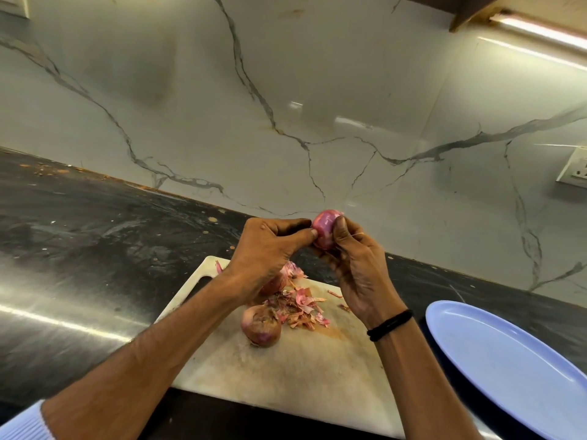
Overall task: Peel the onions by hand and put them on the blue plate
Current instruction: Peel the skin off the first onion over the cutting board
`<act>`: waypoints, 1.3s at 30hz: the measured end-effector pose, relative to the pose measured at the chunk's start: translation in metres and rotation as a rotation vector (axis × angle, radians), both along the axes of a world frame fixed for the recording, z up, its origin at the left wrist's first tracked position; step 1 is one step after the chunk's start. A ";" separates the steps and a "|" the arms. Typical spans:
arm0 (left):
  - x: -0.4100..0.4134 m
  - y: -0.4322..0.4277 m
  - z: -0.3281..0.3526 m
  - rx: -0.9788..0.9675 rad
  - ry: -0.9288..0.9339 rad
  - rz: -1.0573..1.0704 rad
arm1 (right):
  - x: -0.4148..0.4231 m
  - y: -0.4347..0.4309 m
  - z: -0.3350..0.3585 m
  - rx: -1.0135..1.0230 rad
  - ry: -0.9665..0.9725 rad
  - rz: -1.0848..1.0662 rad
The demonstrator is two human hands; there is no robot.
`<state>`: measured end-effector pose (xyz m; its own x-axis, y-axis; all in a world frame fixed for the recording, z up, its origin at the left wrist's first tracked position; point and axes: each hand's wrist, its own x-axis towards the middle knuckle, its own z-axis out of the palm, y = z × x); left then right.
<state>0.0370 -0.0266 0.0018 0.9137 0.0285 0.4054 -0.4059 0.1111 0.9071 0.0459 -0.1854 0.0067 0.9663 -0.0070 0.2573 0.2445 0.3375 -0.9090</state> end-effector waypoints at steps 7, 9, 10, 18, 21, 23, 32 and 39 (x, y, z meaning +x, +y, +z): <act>-0.001 0.000 0.000 0.046 -0.025 0.038 | 0.000 0.003 -0.002 -0.061 -0.041 -0.020; -0.002 0.000 -0.001 0.060 -0.026 0.054 | 0.000 0.003 -0.001 -0.075 -0.052 -0.030; -0.002 0.000 -0.001 0.069 -0.028 0.062 | -0.001 0.004 -0.001 -0.082 -0.055 -0.035; -0.001 0.002 0.000 0.142 -0.045 0.099 | -0.005 0.005 0.001 -0.074 -0.046 -0.030; -0.002 0.002 0.000 0.136 -0.075 0.133 | -0.006 0.004 0.004 -0.011 -0.010 -0.007; -0.003 0.002 0.001 0.125 -0.083 0.128 | -0.007 0.004 0.006 0.024 0.010 -0.002; -0.007 -0.001 0.002 0.084 -0.032 0.021 | -0.005 0.004 0.003 0.008 -0.016 -0.029; -0.005 0.000 0.001 0.138 -0.006 0.082 | -0.008 0.005 0.003 -0.095 -0.088 -0.044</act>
<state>0.0318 -0.0268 0.0025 0.9082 0.0465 0.4160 -0.4139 -0.0482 0.9090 0.0378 -0.1799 0.0099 0.9393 -0.0201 0.3425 0.3372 0.2383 -0.9108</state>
